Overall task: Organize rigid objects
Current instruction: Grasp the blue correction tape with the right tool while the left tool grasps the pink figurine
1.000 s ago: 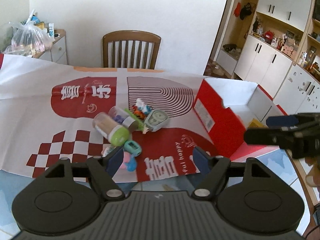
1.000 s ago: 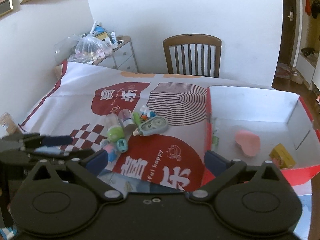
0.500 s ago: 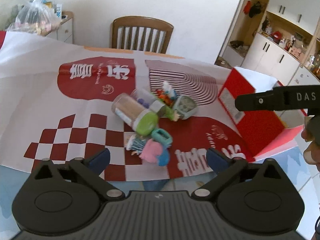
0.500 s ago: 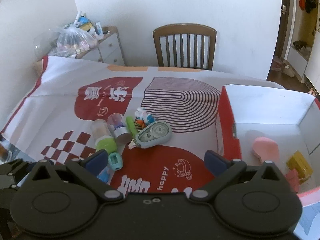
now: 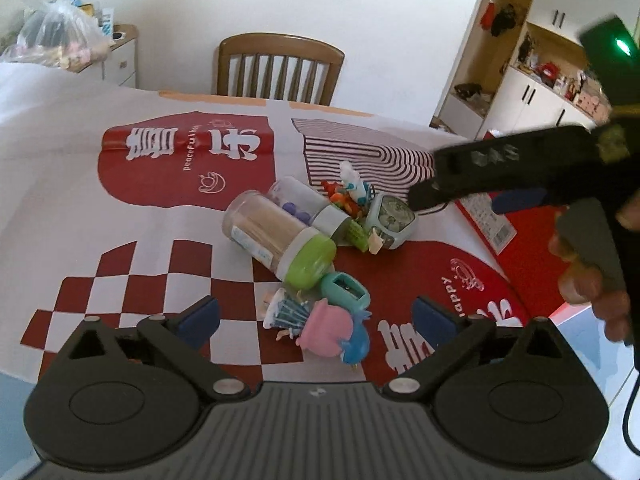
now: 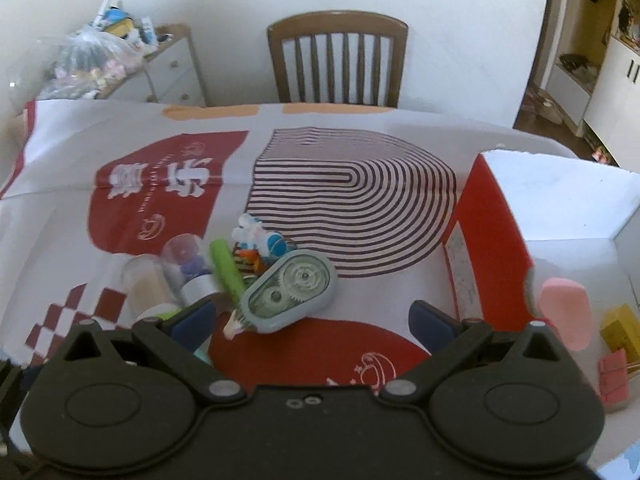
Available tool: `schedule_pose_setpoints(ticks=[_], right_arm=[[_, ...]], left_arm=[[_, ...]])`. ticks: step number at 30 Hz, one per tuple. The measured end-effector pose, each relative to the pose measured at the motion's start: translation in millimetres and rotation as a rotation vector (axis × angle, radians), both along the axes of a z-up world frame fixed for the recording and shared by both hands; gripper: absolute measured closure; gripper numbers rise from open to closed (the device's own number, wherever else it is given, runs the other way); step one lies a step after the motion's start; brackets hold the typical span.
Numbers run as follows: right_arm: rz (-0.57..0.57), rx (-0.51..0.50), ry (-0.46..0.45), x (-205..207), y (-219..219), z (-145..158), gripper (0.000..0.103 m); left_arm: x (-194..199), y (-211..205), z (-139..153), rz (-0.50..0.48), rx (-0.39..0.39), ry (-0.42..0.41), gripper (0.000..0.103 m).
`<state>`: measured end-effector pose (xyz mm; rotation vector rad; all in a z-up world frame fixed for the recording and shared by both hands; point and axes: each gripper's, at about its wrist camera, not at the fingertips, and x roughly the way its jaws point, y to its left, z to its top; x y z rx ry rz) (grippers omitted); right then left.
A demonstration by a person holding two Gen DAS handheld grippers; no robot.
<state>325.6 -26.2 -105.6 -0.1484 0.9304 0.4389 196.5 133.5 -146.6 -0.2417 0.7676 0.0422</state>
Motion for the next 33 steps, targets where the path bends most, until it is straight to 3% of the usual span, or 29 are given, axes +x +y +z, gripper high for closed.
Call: schedule_pose_setpoints(ticks=[6, 14, 22, 25, 27, 30, 33], right_arm=[[-0.035, -0.034, 0.023, 18, 17, -17, 0.000], [-0.111, -0.048, 0.076, 35, 31, -35, 0.005], [-0.098, -0.085, 0.075, 36, 40, -45, 0.011], [-0.095, -0.085, 0.078, 38, 38, -45, 0.018], [-0.103, -0.084, 0.103, 41, 35, -48, 0.029], [-0.095, -0.099, 0.098, 39, 31, -52, 0.035], [-0.087, -0.109, 0.080, 35, 29, -51, 0.042]], left_arm=[[11, 1, -18, -0.032, -0.015, 0.031, 0.000], [15, -3, -25, -0.054, 0.050, 0.018, 0.000], [18, -11, -33, -0.075, 0.103, 0.013, 0.001], [18, -15, -35, -0.086, 0.129, 0.003, 0.001], [20, -16, -36, -0.092, 0.138, 0.002, 0.002], [21, -19, -39, -0.101, 0.153, 0.012, 0.014], [20, -23, -41, -0.107, 0.189, 0.011, 0.017]])
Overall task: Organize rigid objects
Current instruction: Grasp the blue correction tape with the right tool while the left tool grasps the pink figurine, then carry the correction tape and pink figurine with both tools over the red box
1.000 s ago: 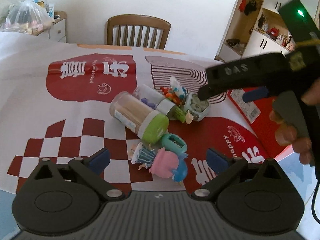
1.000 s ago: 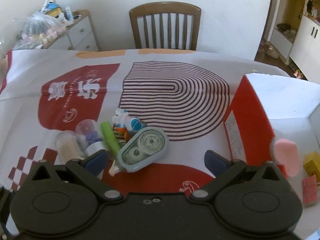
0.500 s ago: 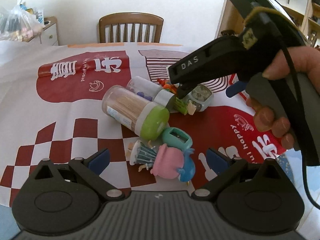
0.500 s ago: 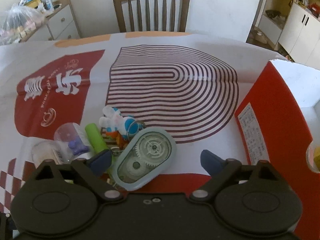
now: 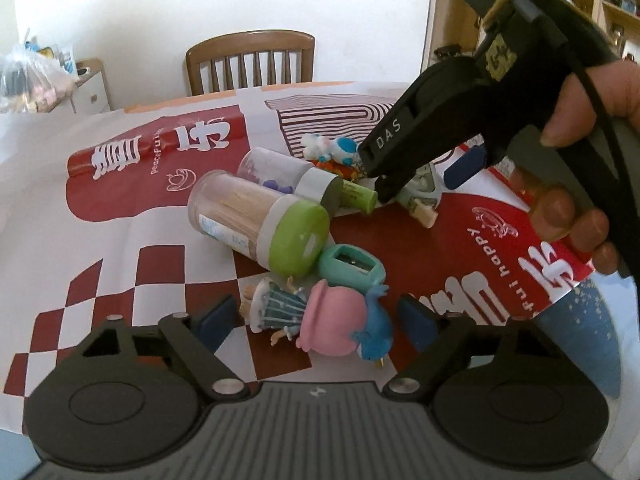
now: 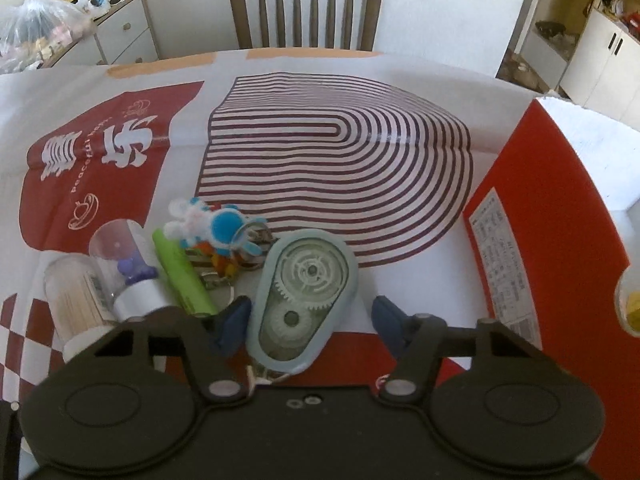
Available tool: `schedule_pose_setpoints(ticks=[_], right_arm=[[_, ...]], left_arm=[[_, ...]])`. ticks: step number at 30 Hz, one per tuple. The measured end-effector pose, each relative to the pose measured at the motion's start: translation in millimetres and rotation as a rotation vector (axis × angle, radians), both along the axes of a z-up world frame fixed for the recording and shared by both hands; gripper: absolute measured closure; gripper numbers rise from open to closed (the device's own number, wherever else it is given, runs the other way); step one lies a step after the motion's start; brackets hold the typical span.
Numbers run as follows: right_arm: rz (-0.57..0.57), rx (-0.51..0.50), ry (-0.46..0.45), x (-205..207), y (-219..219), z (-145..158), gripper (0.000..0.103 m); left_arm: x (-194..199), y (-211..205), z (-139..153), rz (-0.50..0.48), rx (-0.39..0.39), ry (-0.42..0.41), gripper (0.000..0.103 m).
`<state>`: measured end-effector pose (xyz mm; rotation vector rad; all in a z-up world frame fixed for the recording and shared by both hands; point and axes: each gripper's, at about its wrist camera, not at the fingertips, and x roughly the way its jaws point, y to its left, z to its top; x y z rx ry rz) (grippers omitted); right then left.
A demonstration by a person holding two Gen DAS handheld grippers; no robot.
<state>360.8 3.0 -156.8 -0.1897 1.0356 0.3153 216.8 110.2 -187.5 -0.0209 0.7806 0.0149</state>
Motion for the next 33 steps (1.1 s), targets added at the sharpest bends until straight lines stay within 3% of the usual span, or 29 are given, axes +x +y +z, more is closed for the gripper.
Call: schedule_pose_setpoints(ticks=[3, 6, 15, 27, 33], right_arm=[[0.006, 0.007, -0.003, -2, -4, 1, 0.047], [0.021, 0.009, -0.009, -5, -6, 3, 0.060], [0.077, 0.013, -0.020, -26, -16, 9, 0.061], [0.126, 0.092, -0.033, -72, -46, 38, 0.061], [0.147, 0.124, -0.044, -95, -62, 54, 0.061]], left_arm=[[-1, -1, -1, -0.002, 0.016, -0.004, 0.022], [0, -2, 1, -0.002, 0.019, -0.004, 0.027], [-2, -2, 3, 0.030, 0.007, 0.017, 0.027], [-24, 3, 14, 0.109, -0.104, 0.049, 0.027], [-37, -3, 34, 0.124, -0.131, 0.032, 0.027]])
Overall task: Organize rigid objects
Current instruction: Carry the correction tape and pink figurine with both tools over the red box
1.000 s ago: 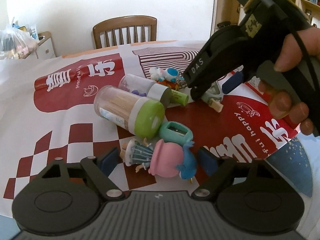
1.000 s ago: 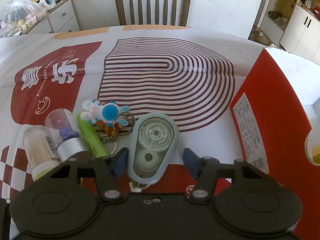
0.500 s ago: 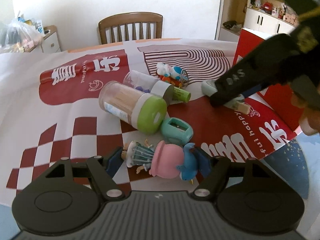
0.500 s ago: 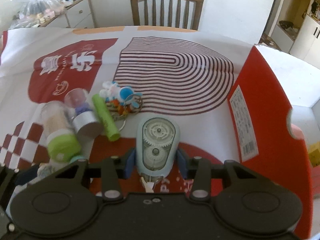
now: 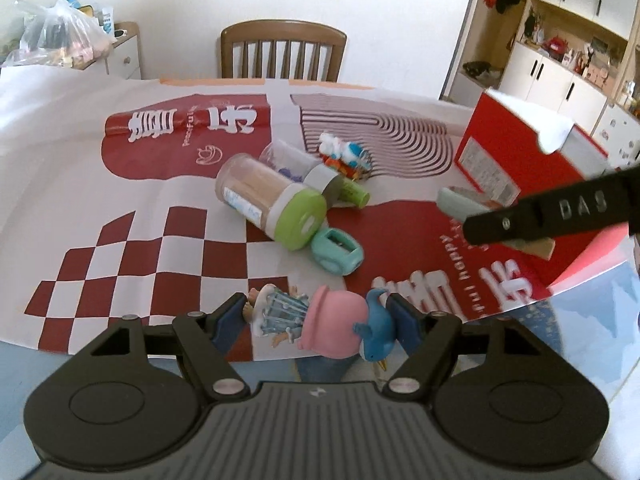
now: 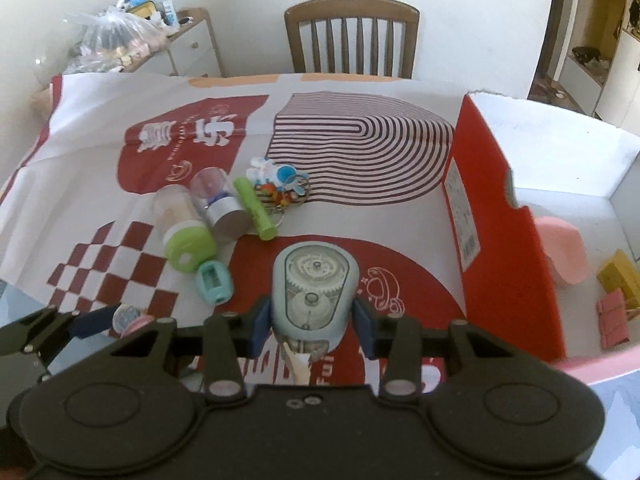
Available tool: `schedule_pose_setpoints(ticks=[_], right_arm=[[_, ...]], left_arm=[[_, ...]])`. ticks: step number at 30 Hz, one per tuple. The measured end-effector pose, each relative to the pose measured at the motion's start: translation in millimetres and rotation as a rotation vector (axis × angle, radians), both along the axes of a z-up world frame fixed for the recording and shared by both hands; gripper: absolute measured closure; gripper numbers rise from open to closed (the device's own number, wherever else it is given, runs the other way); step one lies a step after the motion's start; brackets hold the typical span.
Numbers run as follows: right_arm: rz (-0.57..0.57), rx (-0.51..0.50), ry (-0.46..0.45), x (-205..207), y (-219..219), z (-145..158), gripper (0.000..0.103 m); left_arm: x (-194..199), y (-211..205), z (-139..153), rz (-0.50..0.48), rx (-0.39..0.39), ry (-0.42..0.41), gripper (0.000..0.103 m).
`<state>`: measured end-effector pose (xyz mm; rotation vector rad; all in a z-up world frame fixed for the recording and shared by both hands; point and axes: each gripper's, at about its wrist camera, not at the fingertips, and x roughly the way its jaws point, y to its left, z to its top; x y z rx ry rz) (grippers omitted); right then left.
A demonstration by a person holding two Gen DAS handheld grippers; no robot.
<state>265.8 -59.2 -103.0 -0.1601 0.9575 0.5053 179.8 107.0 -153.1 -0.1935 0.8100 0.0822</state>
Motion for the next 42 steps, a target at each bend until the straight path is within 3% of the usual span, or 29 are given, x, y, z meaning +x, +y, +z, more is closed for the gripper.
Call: schedule_pose_setpoints(ticks=[15, 28, 42], right_arm=[[0.027, 0.081, -0.080, -36, -50, 55, 0.061], [-0.025, 0.123, -0.165, -34, -117, 88, 0.061], [-0.078, 0.125, -0.194, -2, -194, 92, 0.061]], left_arm=[[-15, -33, 70, -0.008, -0.016, -0.056, 0.027], [5, -95, 123, -0.076, 0.006, -0.153, 0.027], [47, -177, 132, -0.159, 0.047, -0.152, 0.027]])
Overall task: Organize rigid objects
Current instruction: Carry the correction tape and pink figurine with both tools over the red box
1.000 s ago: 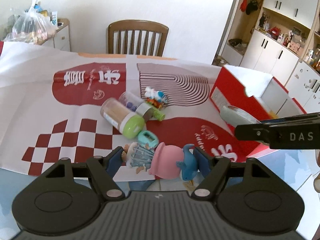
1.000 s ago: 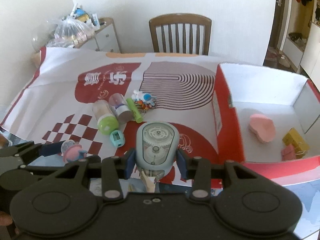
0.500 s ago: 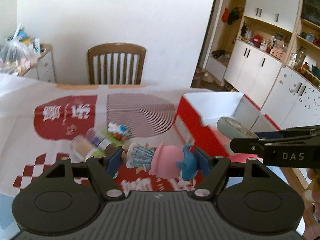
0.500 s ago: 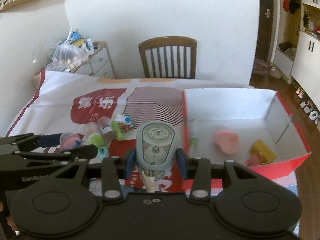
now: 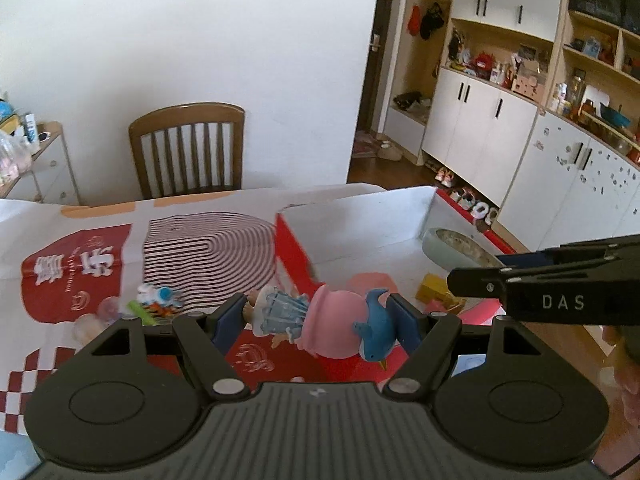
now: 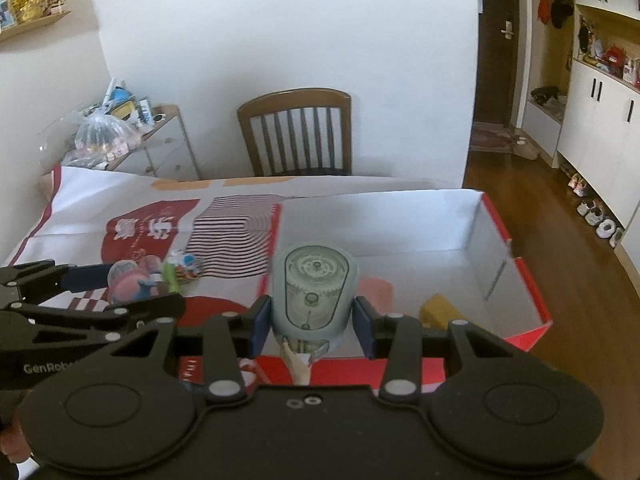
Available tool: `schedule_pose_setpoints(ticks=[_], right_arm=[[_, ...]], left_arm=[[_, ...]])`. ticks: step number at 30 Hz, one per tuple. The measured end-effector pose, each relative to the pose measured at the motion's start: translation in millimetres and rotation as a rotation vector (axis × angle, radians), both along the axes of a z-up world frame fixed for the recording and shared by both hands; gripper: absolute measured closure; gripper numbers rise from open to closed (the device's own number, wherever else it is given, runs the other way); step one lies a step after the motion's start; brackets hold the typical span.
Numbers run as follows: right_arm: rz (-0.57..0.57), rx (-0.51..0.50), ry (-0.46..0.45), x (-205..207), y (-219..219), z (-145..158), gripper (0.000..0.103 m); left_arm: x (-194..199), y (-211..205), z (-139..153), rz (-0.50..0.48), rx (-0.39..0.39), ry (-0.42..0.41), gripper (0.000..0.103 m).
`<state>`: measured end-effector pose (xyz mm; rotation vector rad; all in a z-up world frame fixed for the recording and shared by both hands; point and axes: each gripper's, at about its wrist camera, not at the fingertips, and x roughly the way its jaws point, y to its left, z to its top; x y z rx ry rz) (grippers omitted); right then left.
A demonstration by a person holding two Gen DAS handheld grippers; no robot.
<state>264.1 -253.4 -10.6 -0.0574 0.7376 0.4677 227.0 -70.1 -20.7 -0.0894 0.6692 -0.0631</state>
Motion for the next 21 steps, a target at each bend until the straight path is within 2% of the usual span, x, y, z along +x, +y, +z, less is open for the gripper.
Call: schedule_pose_setpoints(ticks=[8, 14, 21], right_arm=[[-0.027, -0.004, 0.028, 31, -42, -10, 0.061], [-0.035, -0.008, 0.051, 62, -67, -21, 0.061], [-0.031, -0.032, 0.075, 95, -79, -37, 0.061]], left_arm=[[29, -38, -14, -0.037, 0.013, 0.045, 0.027], [59, -62, -29, -0.041, 0.055, 0.088, 0.027], [93, -87, -45, -0.046, 0.092, 0.132, 0.027]])
